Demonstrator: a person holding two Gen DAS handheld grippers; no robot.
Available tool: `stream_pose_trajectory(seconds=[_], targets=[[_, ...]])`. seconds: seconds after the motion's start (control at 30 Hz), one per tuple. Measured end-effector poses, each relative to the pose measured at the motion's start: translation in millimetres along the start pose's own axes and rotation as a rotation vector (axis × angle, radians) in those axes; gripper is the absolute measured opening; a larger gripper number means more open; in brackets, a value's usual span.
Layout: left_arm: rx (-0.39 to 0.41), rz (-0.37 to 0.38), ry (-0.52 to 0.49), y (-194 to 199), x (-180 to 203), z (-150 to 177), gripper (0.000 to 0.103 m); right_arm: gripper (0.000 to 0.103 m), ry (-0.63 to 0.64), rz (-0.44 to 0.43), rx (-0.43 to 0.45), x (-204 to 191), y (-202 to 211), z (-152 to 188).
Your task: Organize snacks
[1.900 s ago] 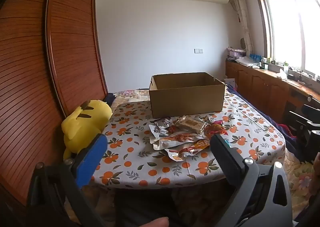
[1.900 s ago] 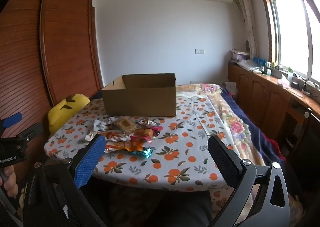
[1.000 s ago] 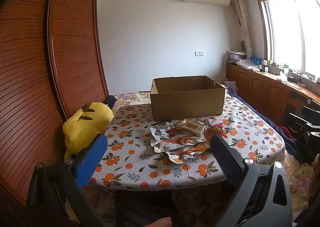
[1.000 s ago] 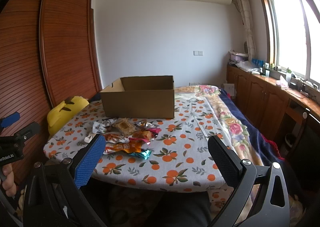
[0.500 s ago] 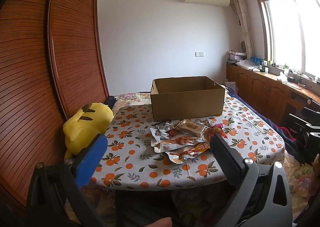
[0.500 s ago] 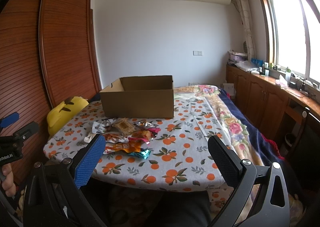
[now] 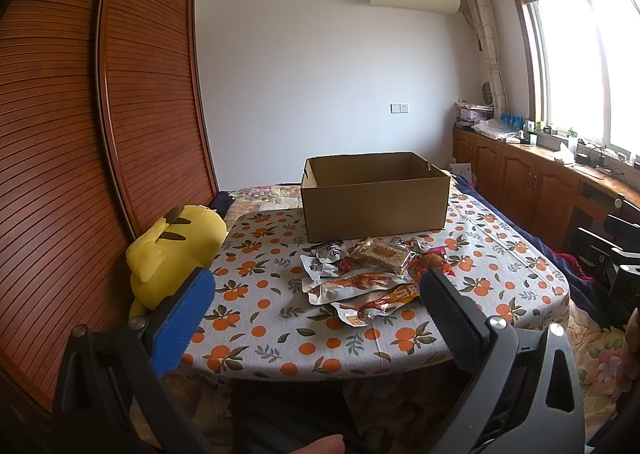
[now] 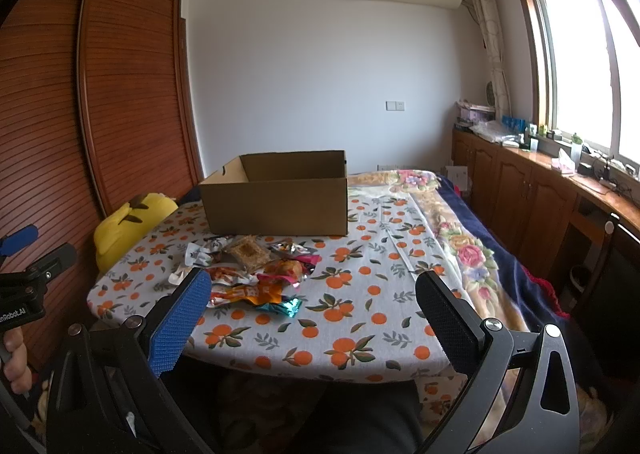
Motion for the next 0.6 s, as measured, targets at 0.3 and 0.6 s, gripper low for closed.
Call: stream_pose_trajectory(seconds=[0.3, 0.6], targets=[[0.001, 0.001, 0.000, 0.0, -0.1, 0.4, 0.103, 0.103, 0.000, 0.000, 0.000, -0.1, 0.0, 0.3], [0.001, 0.001, 0.001, 0.0, 0.0, 0.9, 0.103, 0.103, 0.000, -0.001, 0.001, -1.3, -1.1, 1.4]])
Point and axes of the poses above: each gripper's, at about its wrist camera, not at the fingertips, and y roughly against the way its jaws point, x to its right, z to its underside, the point moved 9 cm from there along -y, roughly the way its jaws point, and after that the axes turned 9 degrees about y, right-handed, at the moved point
